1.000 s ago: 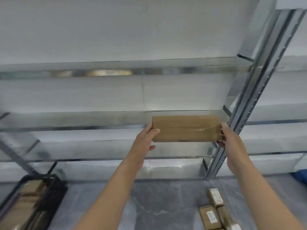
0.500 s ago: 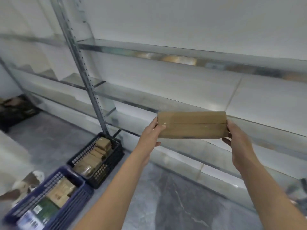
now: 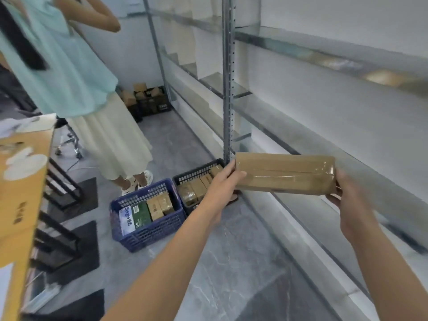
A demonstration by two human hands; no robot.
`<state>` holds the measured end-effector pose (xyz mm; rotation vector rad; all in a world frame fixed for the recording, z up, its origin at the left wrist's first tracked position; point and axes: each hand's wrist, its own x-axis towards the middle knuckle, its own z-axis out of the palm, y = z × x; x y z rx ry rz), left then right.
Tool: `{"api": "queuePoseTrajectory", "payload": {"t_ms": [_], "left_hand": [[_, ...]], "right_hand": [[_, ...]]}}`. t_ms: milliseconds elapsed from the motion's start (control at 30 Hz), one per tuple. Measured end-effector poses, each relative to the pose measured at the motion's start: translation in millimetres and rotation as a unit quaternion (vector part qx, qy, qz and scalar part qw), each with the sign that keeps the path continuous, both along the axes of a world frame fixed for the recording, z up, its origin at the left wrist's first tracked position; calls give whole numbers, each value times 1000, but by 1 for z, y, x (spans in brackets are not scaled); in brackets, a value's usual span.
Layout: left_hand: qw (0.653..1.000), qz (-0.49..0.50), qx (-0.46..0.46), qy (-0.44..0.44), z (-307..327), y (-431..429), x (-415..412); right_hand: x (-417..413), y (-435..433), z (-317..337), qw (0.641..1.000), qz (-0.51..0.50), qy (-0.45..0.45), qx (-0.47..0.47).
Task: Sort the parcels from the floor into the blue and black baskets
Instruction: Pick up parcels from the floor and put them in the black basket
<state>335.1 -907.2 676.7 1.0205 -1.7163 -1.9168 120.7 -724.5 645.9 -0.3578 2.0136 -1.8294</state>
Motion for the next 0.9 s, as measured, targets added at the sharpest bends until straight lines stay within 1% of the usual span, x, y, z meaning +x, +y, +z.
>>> {"api": "queuePoseTrajectory", "payload": {"t_ms": [200, 467, 600, 900], "left_hand": [[995, 91, 34, -19, -19, -11, 0], [980, 177, 89, -26, -49, -59, 1], [972, 208, 106, -30, -70, -114, -3], [963, 216, 149, -58, -133, -283, -12]], "right_hand": [[-26, -54, -18, 995, 98, -17, 19], [-37, -139, -43, 982, 166, -63, 59], [-49, -201, -66, 977, 183, -66, 93], [-56, -362, -98, 967, 200, -87, 135]]}}
